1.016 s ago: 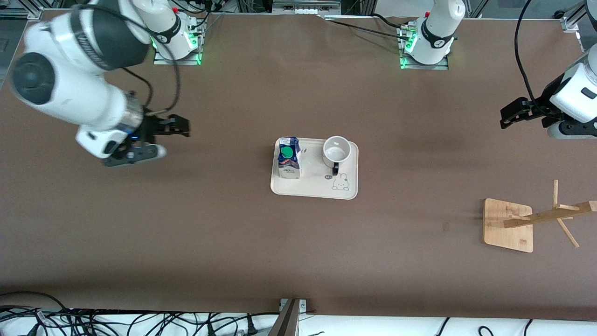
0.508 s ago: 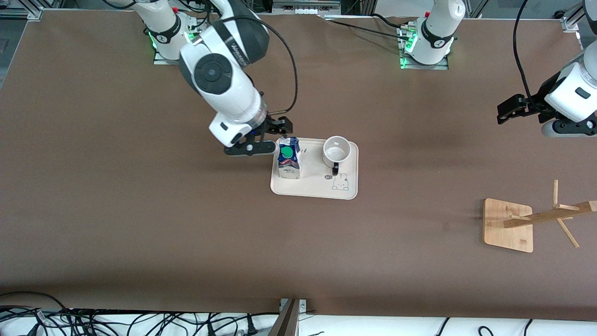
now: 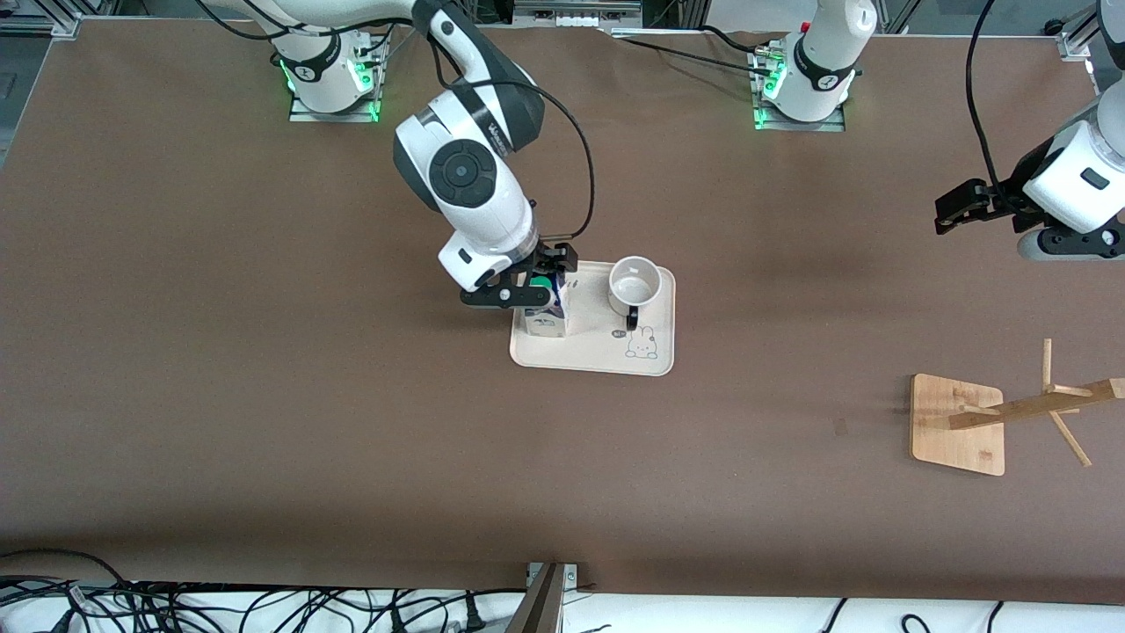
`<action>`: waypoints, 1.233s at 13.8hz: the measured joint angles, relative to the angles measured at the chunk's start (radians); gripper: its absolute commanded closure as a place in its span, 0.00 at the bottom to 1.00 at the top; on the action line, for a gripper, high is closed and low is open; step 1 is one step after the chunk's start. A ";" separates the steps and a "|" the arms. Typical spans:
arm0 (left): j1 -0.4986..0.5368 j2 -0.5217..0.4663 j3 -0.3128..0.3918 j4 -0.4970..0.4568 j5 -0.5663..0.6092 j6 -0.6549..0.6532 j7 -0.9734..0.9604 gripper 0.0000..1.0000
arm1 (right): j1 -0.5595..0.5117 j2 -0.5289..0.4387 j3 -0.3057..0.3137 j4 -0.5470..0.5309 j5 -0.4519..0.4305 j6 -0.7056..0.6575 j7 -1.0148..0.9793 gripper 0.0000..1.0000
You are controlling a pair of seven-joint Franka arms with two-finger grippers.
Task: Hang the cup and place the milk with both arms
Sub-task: 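Lower the right gripper and grasp the blue milk carton, then lift the carton with the right gripper while the left gripper reaches the mug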
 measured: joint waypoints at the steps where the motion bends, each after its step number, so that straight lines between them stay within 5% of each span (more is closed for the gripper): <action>1: 0.000 0.005 0.000 0.006 0.000 0.000 0.000 0.00 | 0.005 0.016 0.000 0.000 -0.005 0.014 0.012 0.21; 2: 0.000 0.008 0.000 0.010 0.000 0.000 0.000 0.00 | 0.009 0.028 -0.001 0.001 -0.013 0.021 0.019 0.47; 4: 0.000 0.010 0.000 0.012 0.000 0.000 0.000 0.00 | 0.012 0.037 -0.002 0.005 -0.031 0.024 0.022 0.82; 6: 0.000 0.010 0.000 0.013 0.000 -0.001 0.000 0.00 | 0.012 0.035 -0.004 0.011 -0.034 0.023 0.022 1.00; 12: 0.001 0.011 0.000 0.014 0.000 -0.001 0.000 0.00 | -0.001 0.015 -0.025 0.078 -0.037 -0.090 0.001 1.00; 17: -0.003 0.011 -0.005 0.014 0.000 -0.020 0.001 0.00 | -0.174 -0.044 -0.038 0.225 -0.036 -0.358 -0.281 1.00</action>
